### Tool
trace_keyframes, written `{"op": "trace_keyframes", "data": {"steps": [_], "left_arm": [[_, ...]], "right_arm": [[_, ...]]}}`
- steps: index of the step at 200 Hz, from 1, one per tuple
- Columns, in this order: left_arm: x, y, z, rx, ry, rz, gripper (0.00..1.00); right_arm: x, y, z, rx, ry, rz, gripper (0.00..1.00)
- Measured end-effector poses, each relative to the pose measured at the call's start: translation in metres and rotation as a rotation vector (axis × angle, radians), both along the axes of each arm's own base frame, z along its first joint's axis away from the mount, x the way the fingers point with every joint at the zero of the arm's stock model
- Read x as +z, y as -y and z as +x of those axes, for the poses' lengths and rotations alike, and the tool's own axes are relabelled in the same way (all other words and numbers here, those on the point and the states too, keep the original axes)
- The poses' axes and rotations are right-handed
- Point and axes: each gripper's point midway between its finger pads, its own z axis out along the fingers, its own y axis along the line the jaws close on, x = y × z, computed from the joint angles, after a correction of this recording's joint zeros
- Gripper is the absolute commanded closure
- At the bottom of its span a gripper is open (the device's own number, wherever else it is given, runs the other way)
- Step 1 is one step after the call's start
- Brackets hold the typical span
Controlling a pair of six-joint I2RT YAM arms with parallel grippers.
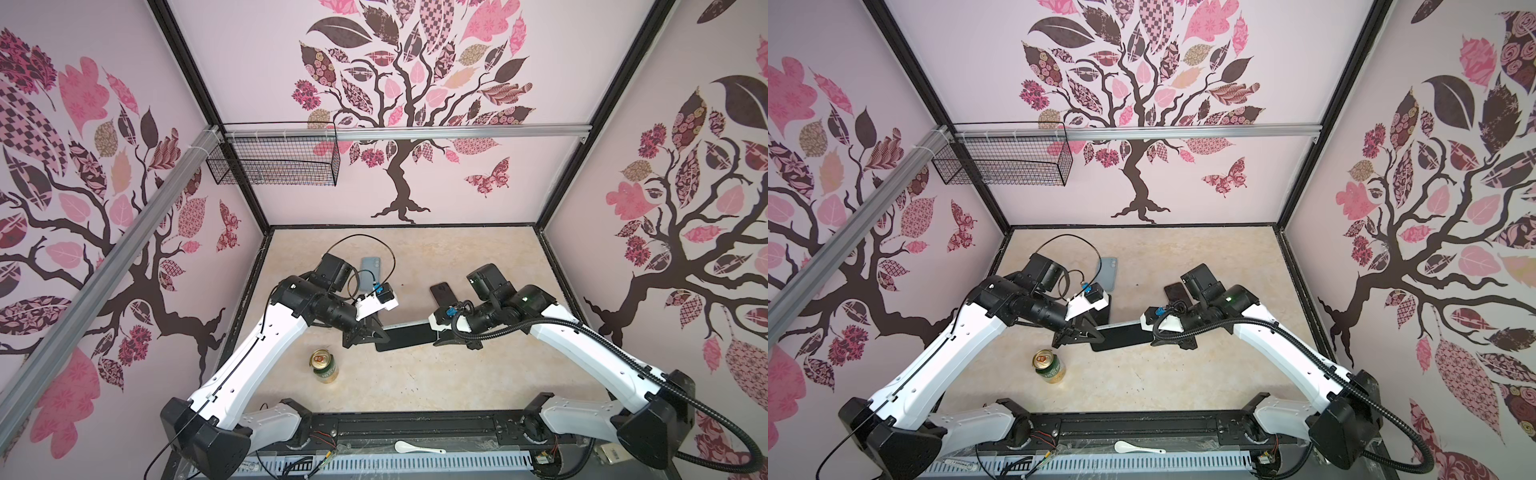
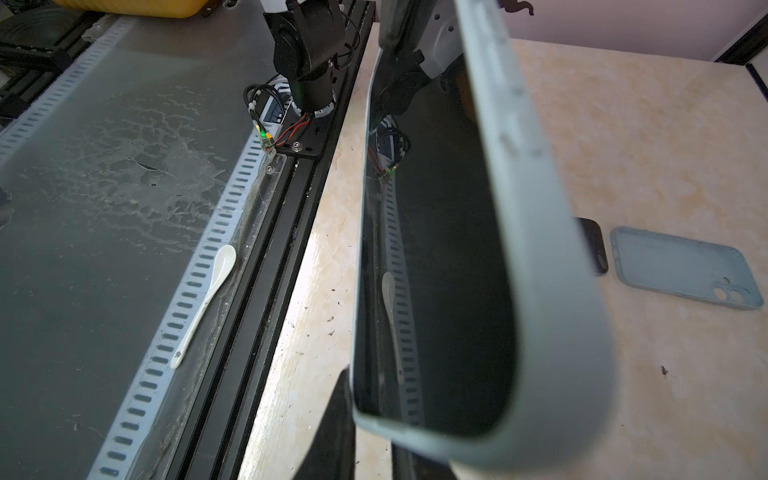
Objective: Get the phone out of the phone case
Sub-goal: 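Hold the pale-cased phone raised between the left and right grippers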
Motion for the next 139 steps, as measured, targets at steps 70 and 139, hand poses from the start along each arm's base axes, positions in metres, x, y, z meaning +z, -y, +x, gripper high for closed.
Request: {"op": "trace_keyframes", "data": {"steps": [70, 139], "left_arm": [[0.0031, -0.0019, -0.0037, -0.005, -0.035, 0.008, 1.00], [0.0083, -0.0020, -0.0010, 0.013, 0.011, 0.003, 1.00]], "right_arm": [[-0.0045, -0.0036, 0.0000, 0.008, 0.030, 0.004, 0.85], [0.0022, -0.0085, -0.0024, 0.015, 0.030, 0.047, 0.63]]}}
